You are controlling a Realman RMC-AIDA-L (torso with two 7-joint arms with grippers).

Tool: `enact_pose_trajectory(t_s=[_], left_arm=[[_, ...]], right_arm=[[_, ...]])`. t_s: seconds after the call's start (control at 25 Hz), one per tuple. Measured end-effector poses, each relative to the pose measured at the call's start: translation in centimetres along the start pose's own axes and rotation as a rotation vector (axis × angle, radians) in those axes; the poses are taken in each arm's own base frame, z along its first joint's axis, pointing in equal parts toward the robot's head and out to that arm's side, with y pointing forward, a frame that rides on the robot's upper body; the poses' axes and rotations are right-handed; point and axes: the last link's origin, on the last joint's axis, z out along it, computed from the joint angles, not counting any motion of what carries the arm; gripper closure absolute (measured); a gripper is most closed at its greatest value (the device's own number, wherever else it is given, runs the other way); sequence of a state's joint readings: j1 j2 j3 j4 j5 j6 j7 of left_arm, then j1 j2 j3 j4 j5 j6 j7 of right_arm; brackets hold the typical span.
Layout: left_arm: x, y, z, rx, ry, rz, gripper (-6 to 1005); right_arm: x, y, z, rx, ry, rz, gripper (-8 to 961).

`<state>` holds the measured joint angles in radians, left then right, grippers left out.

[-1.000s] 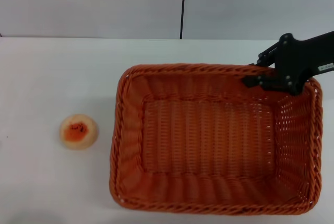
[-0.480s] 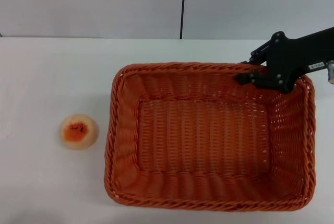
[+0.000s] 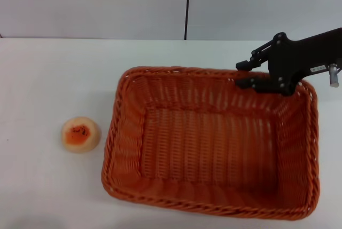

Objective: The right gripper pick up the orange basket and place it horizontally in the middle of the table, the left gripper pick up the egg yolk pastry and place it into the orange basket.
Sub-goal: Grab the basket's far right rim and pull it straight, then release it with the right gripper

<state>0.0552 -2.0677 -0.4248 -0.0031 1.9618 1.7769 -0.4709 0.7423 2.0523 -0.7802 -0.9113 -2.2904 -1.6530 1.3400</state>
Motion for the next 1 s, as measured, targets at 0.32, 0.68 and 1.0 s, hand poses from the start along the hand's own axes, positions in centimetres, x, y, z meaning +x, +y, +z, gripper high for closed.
enact_pose_trajectory(t_s=[0.32, 0.68, 1.0], left_arm=[[0.0, 0.1, 0.2, -0.005, 0.005, -0.001, 323], [0.2, 0.0, 0.4, -0.012, 0.011, 0.003, 330], [0.2, 0.2, 0.6, -0.101, -0.022, 0.030, 337]], right_arm=[[-0.1, 0.1, -0.6, 0.043, -0.032, -0.027, 666], [-0.1, 0.8, -2.3, 0.129, -0.152, 0.033, 669], [1.7, 2.7, -4.5, 0.230, -0.359, 0.258, 669]])
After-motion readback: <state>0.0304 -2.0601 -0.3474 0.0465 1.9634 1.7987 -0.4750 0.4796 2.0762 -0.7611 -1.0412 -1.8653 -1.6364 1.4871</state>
